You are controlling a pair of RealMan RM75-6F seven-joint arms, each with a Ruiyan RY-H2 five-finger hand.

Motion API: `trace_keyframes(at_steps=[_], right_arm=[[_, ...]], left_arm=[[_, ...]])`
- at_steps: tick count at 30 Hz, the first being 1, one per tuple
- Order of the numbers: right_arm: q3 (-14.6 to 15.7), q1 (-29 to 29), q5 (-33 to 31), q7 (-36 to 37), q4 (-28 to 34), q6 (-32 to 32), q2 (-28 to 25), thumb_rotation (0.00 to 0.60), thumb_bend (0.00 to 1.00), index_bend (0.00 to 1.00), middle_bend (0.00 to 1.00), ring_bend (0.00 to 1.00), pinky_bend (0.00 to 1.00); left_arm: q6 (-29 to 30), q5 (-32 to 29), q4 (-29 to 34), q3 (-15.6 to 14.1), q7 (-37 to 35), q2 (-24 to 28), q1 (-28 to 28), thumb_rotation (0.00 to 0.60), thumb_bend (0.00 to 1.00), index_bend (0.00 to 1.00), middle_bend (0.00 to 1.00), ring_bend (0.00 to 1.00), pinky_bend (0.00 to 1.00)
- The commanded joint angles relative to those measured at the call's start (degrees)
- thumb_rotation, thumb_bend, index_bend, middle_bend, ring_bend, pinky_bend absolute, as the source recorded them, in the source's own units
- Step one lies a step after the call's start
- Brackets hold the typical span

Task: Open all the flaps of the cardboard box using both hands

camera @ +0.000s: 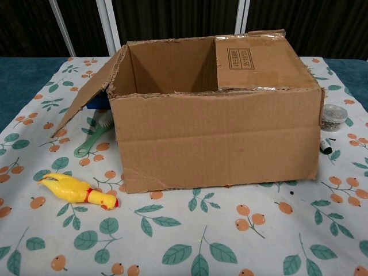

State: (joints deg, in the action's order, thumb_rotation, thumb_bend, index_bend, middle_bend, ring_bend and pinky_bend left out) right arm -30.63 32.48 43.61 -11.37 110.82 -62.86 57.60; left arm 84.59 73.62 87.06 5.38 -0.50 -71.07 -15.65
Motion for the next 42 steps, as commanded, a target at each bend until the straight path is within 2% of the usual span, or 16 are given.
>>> trace_keyframes(at_steps=[1,5,10,13,17,20,21,24,31,38,42], right_arm=[[-2.3,9.8,-10.2,-7.6,-1.0,3.3,2.8,0.6,0.32,0.0,0.0,0.0,0.2],[-2.1,16.3,-16.7,-11.5,-2.8,3.2,5.9,0.6,0.3,0.0,0.0,0.0,0.2],[-0.5,22.1,-19.8,-15.3,-5.1,5.7,7.9,0.6,0.28,0.0,0.0,0.0,0.2],[0.8,24.1,-18.0,-15.6,-7.0,11.3,7.5,0.6,0.39,0.04,0.01,0.01,0.19],[3.6,25.2,-9.2,-14.9,-10.2,18.8,7.1,0.6,0.61,0.09,0.09,0.05,0.19],[5.2,26.2,-5.2,-13.2,-11.5,24.9,6.3,0.6,0.78,0.11,0.11,0.06,0.19],[5.7,26.8,-4.1,-13.0,-11.9,26.8,6.0,0.6,0.85,0.14,0.12,0.06,0.19],[7.5,28.8,-0.3,-13.1,-13.7,30.7,6.1,0.6,0.97,0.21,0.15,0.08,0.19],[11.8,33.6,4.3,-14.1,-17.4,35.6,8.0,0.6,1.0,0.26,0.18,0.1,0.19],[16.8,38.0,9.1,-17.4,-20.4,36.5,10.4,0.6,1.0,0.27,0.19,0.1,0.19],[17.4,38.8,9.4,-15.9,-20.5,35.5,11.5,0.6,1.0,0.27,0.19,0.1,0.19]], left_arm=[[-0.3,0.1,0.0,0.2,-0.2,0.0,0.1,0.6,0.07,0.0,0.0,0.0,0.03],[-1.0,0.4,-0.1,0.6,-0.1,-0.1,0.2,0.6,0.07,0.0,0.0,0.0,0.03],[-1.9,0.2,-0.1,1.1,-0.2,-0.2,0.3,0.6,0.07,0.0,0.0,0.0,0.03],[-2.5,0.0,0.0,1.5,-0.6,-0.1,0.5,0.6,0.07,0.0,0.0,0.0,0.03],[-3.0,0.1,0.1,1.8,-0.9,0.0,0.6,0.6,0.07,0.0,0.0,0.0,0.03],[-3.5,0.3,0.2,1.9,-0.9,0.1,0.6,0.6,0.07,0.0,0.0,0.0,0.03],[-3.6,0.3,0.3,1.9,-0.9,0.1,0.6,0.6,0.07,0.0,0.0,0.0,0.03],[-3.9,0.5,0.4,2.1,-0.9,0.1,0.6,0.6,0.07,0.0,0.0,0.0,0.03],[-4.5,0.3,0.7,2.5,-1.7,0.4,0.9,0.6,0.07,0.0,0.0,0.0,0.03],[-5.1,0.7,0.6,2.5,-1.3,0.5,1.0,0.6,0.07,0.0,0.0,0.0,0.03],[-5.2,0.8,0.7,2.8,-1.4,0.5,1.0,0.6,0.07,0.0,0.0,0.0,0.03]])
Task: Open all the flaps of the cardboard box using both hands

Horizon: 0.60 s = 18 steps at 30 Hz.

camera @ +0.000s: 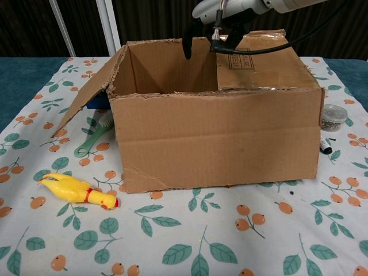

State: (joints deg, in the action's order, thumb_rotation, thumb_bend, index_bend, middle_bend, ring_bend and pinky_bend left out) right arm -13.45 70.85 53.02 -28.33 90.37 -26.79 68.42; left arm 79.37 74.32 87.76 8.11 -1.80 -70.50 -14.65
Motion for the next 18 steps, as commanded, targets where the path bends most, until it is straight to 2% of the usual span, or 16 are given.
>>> trace_keyframes(at_steps=[1,10,18], right_arm=[[0.3,0.6,0.0,1.3,-0.2,-0.7,0.8,0.6,1.0,0.27,0.19,0.1,0.19],[4.6,3.7,2.5,-0.6,-2.8,0.0,2.3,0.6,1.0,0.29,0.19,0.1,0.19],[8.2,5.8,3.6,-3.0,-4.2,-0.3,2.9,0.6,1.0,0.37,0.28,0.13,0.19]], left_arm=[[-0.1,0.1,0.0,0.0,-0.1,0.0,0.0,0.6,0.07,0.0,0.0,0.0,0.03],[-1.1,-0.3,0.5,0.4,-0.7,0.2,0.1,0.6,0.07,0.0,0.0,0.0,0.03],[-1.7,-0.5,1.0,0.7,-1.4,0.5,0.2,0.6,0.07,0.0,0.0,0.0,0.03]])
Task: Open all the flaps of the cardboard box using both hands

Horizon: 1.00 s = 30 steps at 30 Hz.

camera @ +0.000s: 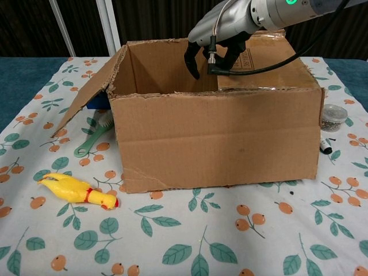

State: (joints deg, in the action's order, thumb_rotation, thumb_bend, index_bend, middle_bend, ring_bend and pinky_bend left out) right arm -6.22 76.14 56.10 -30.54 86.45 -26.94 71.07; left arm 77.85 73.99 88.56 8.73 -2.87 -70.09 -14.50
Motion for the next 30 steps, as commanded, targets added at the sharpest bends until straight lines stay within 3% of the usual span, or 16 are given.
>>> trace_keyframes(at_steps=[1,12,17,30], right_arm=[[1.5,0.7,0.6,-1.1,-0.3,-0.3,0.2,0.6,1.0,0.38,0.29,0.13,0.19],[5.1,2.5,1.1,-5.3,0.2,-2.1,-0.5,0.6,1.0,0.5,0.31,0.13,0.19],[6.6,3.9,1.2,-9.1,1.1,-3.3,-2.4,0.6,1.0,0.51,0.31,0.13,0.19],[11.2,8.0,-4.1,-20.6,11.1,-7.8,-11.2,0.6,1.0,0.56,0.35,0.14,0.19]], left_arm=[[-0.3,-0.2,0.3,0.1,-0.4,0.2,0.0,0.6,0.07,0.0,0.0,0.0,0.03],[-0.5,0.1,0.7,0.3,-0.9,0.4,0.2,0.6,0.07,0.0,0.0,0.0,0.03],[-0.9,0.3,1.0,0.1,-1.1,0.6,0.2,0.6,0.07,0.0,0.0,0.0,0.03],[-0.6,1.4,1.3,0.1,-1.7,0.8,0.4,0.6,0.07,0.0,0.0,0.0,0.03]])
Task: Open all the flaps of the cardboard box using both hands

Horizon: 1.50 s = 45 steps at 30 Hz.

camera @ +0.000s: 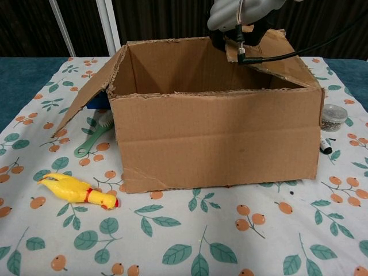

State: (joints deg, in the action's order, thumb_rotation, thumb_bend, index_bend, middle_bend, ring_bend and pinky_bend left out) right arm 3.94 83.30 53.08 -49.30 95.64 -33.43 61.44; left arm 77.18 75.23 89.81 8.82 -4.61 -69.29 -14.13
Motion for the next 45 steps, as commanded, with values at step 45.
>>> trace_keyframes(at_steps=[45], right_arm=[[11.1,3.9,-12.8,-22.6,4.6,-8.7,-9.3,0.6,0.66,0.37,0.19,0.1,0.19]], left_arm=[[-0.1,1.4,0.7,-0.4,-0.9,0.4,0.2,0.6,0.07,0.0,0.0,0.0,0.03]])
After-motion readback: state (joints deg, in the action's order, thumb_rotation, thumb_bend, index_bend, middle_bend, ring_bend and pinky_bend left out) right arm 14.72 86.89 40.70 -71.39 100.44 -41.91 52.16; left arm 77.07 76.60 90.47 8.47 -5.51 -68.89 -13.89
